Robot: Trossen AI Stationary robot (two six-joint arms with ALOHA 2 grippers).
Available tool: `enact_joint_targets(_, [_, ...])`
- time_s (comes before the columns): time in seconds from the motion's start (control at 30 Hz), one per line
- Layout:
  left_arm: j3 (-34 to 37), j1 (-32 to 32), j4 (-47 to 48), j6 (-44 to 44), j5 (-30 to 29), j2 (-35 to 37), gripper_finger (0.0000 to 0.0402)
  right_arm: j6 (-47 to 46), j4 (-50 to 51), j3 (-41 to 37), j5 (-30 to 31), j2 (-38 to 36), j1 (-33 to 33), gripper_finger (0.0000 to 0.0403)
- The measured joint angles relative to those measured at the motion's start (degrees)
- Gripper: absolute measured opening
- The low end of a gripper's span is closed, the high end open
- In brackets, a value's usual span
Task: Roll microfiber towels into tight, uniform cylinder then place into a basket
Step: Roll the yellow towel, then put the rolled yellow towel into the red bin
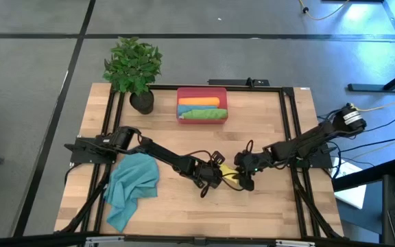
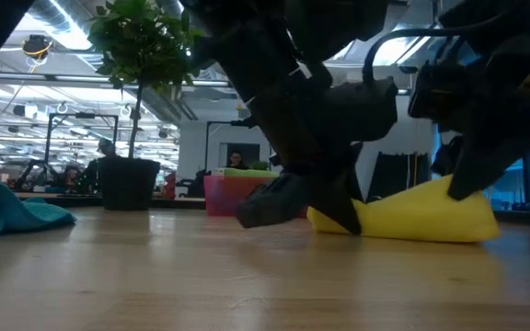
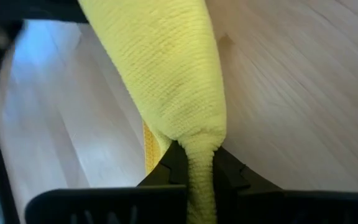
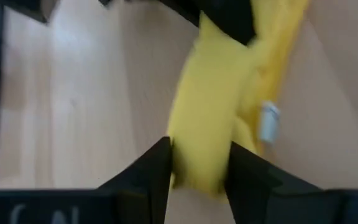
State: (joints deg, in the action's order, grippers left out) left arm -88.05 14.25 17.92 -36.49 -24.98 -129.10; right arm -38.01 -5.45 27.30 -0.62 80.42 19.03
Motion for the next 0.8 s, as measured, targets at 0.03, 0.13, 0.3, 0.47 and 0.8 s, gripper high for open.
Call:
enact_joint_targets(0.03, [-0.04, 0.06, 0.17, 0.44, -0.01, 0.00, 0.0011, 0.50, 4.30, 1.28, 0.74, -0.97, 0.24, 0.0135])
enact_joint_targets(0.13, [-0.08, 0.21, 1.96, 2.51, 0.27, 0.53, 0.0010, 1.62, 14.02, 5.34, 3.60, -2.84, 1.45, 0.0135])
enact_joint_targets(0.3, [0.02, 0.29, 3.84, 4.72, 1.15, 1.29, 0.0010, 6.89, 15.75, 10.41, 10.94, -2.64, 5.76, 0.0135])
enact_joint_targets(0.47, [0.13, 0.23, 4.69, 4.94, 2.00, 2.13, 0.0010, 12.34, 12.45, 12.49, 19.08, 1.40, 10.34, 0.0136])
enact_joint_targets(0.8, [0.17, -0.03, 5.36, 6.38, 3.48, 2.80, 0.0009, 12.82, 7.86, 12.54, 18.79, 9.78, 10.36, 0.0228])
